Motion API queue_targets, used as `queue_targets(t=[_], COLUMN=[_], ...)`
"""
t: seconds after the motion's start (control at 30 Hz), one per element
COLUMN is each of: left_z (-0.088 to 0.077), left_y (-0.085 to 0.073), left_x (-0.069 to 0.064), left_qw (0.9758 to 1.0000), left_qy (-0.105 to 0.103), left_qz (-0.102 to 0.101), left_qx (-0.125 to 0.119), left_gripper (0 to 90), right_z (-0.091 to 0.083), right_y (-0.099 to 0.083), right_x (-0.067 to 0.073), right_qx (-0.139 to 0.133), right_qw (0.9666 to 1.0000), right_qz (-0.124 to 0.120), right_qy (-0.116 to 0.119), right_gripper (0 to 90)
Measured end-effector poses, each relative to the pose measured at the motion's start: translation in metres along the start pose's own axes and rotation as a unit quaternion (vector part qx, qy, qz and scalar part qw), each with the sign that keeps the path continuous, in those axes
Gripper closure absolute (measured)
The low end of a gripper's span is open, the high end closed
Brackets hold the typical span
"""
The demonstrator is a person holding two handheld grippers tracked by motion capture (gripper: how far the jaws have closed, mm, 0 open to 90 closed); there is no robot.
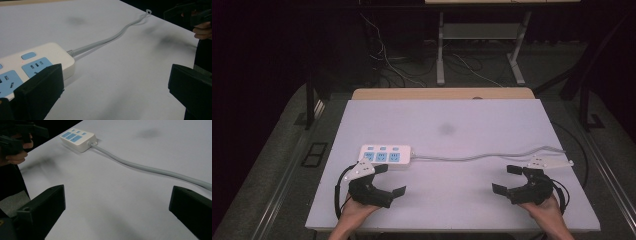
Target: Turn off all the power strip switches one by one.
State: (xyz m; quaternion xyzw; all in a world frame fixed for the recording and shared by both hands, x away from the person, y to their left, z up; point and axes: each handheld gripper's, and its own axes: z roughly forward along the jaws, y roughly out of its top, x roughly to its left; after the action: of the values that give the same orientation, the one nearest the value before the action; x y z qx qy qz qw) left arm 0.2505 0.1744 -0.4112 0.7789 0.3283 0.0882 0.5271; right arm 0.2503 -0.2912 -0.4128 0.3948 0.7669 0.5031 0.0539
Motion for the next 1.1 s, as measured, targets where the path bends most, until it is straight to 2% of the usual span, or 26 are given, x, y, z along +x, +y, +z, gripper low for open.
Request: queue_targets(t=[0.67, 0.8, 1.1], left_z=[0.0034, 0.0062, 0.0083], left_y=[0.0003, 0.0008, 0.0039], left_x=[-0.0022, -0.002, -0.0023], left_qw=[0.9998, 0.9994, 0.9983], left_qy=[-0.008, -0.008, -0.012], left_qz=[-0.001, 0.004, 0.009], left_qx=[0.016, 0.034, 0.056], left_gripper=[0.0, 0.0, 0.0], right_z=[0.0028, 0.0035, 0.0049], right_y=[-0.0004, -0.0006, -0.0014], right_x=[0.001, 0.0009, 0.0002], right_qx=[0.014, 0.018, 0.025], right_qw=[0.9999, 0.9998, 0.9996], right_qz=[-0.001, -0.003, -0.005], right_qy=[0.006, 0.008, 0.009], right_gripper=[0.2, 0.2, 0.3])
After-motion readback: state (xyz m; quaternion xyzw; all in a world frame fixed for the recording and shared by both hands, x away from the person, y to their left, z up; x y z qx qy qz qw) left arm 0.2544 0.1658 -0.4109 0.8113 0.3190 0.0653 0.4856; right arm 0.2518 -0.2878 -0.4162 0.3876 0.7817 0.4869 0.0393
